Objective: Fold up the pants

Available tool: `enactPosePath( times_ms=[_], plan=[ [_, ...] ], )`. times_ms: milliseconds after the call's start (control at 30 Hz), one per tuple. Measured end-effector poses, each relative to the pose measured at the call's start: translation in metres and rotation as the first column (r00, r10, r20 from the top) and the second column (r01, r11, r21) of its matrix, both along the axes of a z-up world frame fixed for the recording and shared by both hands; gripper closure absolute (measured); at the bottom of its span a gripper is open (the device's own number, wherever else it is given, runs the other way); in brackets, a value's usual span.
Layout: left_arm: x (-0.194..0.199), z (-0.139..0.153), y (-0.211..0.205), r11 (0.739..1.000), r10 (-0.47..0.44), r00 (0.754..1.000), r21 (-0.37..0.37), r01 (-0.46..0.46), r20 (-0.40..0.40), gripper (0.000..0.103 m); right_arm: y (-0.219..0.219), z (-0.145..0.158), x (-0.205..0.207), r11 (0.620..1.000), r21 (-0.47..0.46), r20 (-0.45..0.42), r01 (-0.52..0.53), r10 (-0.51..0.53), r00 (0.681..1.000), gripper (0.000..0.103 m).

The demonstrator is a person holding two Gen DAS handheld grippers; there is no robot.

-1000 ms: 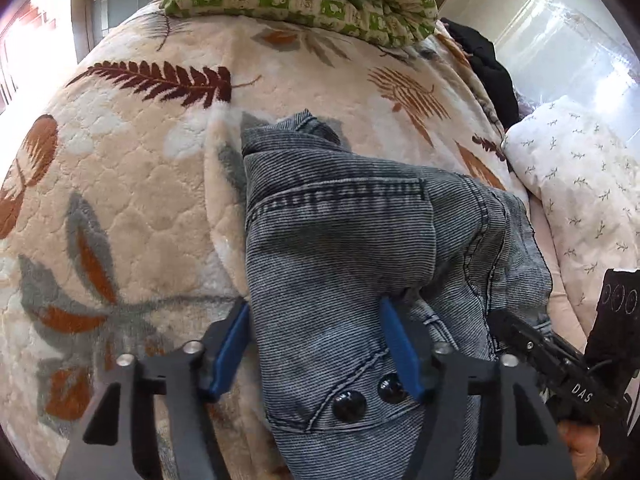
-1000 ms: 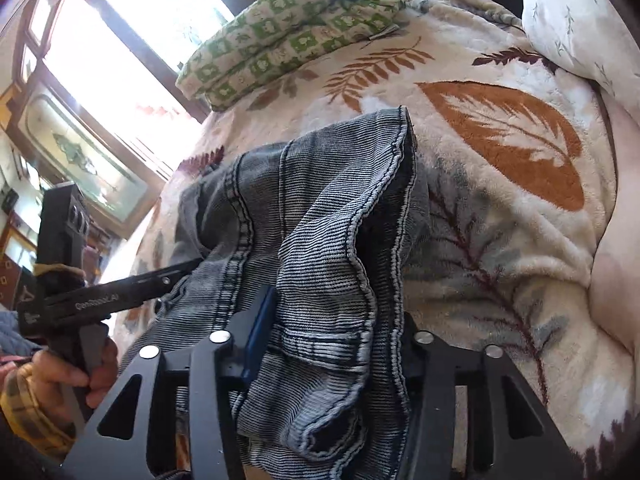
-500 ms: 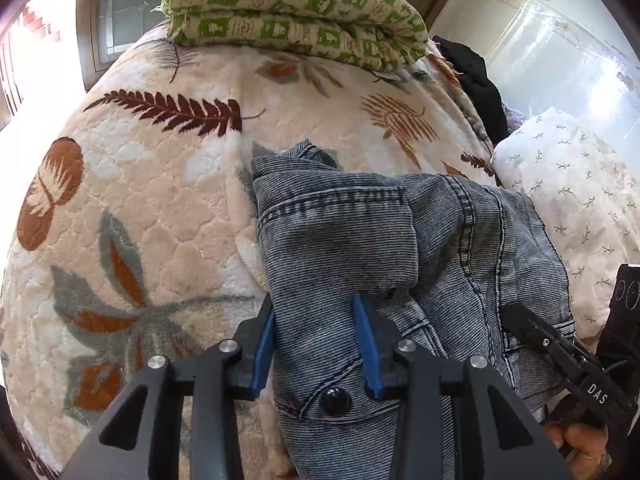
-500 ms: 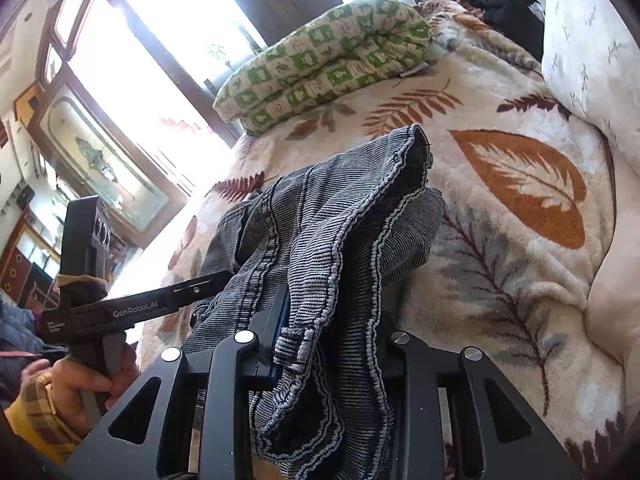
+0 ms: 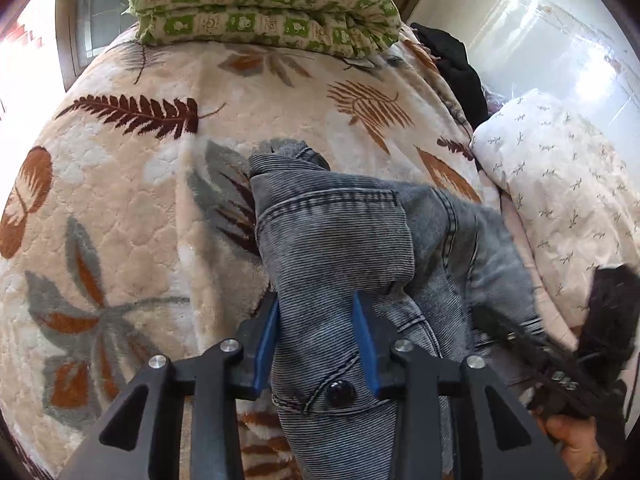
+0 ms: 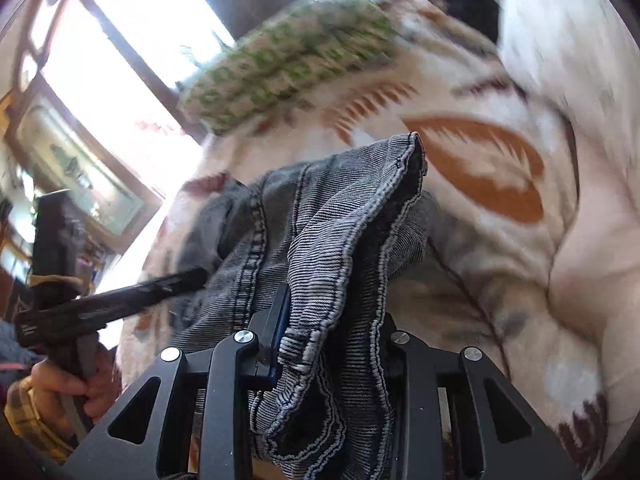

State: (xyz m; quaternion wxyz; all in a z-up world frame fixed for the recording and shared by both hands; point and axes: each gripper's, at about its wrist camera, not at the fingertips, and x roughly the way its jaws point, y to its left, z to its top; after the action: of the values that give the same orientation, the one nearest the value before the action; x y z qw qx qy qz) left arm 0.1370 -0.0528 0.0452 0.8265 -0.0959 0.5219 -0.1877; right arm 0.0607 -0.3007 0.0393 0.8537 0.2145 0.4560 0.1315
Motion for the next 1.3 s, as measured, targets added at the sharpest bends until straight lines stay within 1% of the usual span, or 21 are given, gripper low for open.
enactPosePath(
  times_ms=[100,167,233,267,300,333,367,467,500,567,600,633,667,700,767,900,1033,1133,1300],
  plan=[
    [0.0,-0.002,0.008,1.0,0.009,1.0,-0.019,-0.009,-0.005,0.057,-0.005,-0.006,0.002,1.0,0.021,-0.005,0.0,0.0,1.0,0.072],
    [0.002,-0.006,0.016,0.999,0.025,1.0,-0.029,-0.026,-0.016,0.051,-0.002,-0.009,0.005,1.0,-0.009,-0.005,-0.011,0.011,1.0,0.07],
    [0.004,-0.01,0.022,0.997,0.037,0.999,-0.068,-0.04,-0.037,0.051,-0.001,-0.017,0.007,0.999,-0.03,-0.014,-0.017,0.017,1.0,0.067],
    [0.004,-0.011,0.022,0.996,0.04,0.998,-0.078,-0.044,-0.047,0.051,-0.003,-0.022,0.008,1.0,-0.027,-0.02,-0.016,0.015,1.0,0.065],
    [0.004,-0.013,0.021,0.996,0.042,0.998,-0.079,-0.046,-0.051,0.051,-0.006,-0.026,0.01,1.0,-0.004,-0.024,-0.012,0.012,1.0,0.065],
    [0.004,-0.014,0.017,0.997,0.04,0.998,-0.071,-0.044,-0.048,0.051,-0.009,-0.028,0.011,1.0,0.017,-0.027,-0.008,0.008,1.0,0.065],
    [0.004,-0.015,0.014,0.997,0.035,0.998,-0.064,-0.038,-0.047,0.051,-0.009,-0.028,0.012,1.0,0.02,-0.028,-0.008,0.009,1.0,0.066],
    [0.005,-0.019,-0.002,0.998,-0.006,0.998,-0.058,0.003,-0.056,0.053,-0.006,-0.026,0.011,1.0,0.001,-0.023,-0.011,0.011,1.0,0.065],
    [0.004,-0.018,-0.007,0.999,-0.011,0.999,-0.035,0.01,-0.042,0.053,-0.007,-0.027,0.011,1.0,0.01,-0.023,-0.005,0.006,1.0,0.065],
    [0.003,-0.017,-0.016,1.0,-0.027,0.999,0.008,0.027,-0.021,0.057,-0.009,-0.027,0.009,1.0,0.031,-0.018,0.003,-0.002,1.0,0.066],
    [0.002,-0.016,-0.017,0.999,-0.03,0.999,0.015,0.03,-0.016,0.059,-0.009,-0.026,0.008,0.999,0.038,-0.012,0.006,-0.006,1.0,0.067],
    [0.002,-0.014,-0.016,0.999,-0.03,0.999,0.013,0.03,-0.012,0.063,-0.009,-0.025,0.006,0.999,0.04,-0.009,0.006,-0.005,1.0,0.069],
    [0.001,-0.012,-0.015,1.0,-0.029,1.0,0.01,0.029,-0.008,0.066,-0.008,-0.023,0.004,0.999,0.037,-0.001,0.004,-0.004,1.0,0.071],
    [0.0,-0.009,-0.014,1.0,-0.027,1.0,0.008,0.027,-0.003,0.068,-0.005,-0.017,0.003,1.0,0.028,0.01,-0.001,0.001,1.0,0.073],
    [-0.002,-0.003,-0.013,1.0,-0.03,0.999,0.009,0.03,0.011,0.07,0.0,-0.008,0.001,1.0,0.02,0.032,-0.008,0.007,0.999,0.074],
    [-0.007,0.013,-0.015,0.999,-0.041,0.998,0.011,0.041,0.056,0.07,0.008,0.013,-0.003,1.0,0.019,0.078,-0.022,0.02,0.997,0.074],
    [-0.009,0.033,-0.011,0.999,-0.046,0.994,-0.018,0.048,0.096,0.07,0.006,0.027,-0.006,0.999,0.03,0.106,-0.01,0.006,0.994,0.074],
    [-0.008,0.045,-0.01,0.998,-0.048,0.991,-0.02,0.051,0.124,0.07,0.006,0.039,-0.007,1.0,0.03,0.129,-0.004,0.0,0.992,0.074],
    [-0.002,0.059,-0.003,0.999,-0.041,0.987,-0.017,0.044,0.155,0.07,0.014,0.052,0.005,1.0,0.019,0.151,-0.013,0.01,0.988,0.074]
  ],
)
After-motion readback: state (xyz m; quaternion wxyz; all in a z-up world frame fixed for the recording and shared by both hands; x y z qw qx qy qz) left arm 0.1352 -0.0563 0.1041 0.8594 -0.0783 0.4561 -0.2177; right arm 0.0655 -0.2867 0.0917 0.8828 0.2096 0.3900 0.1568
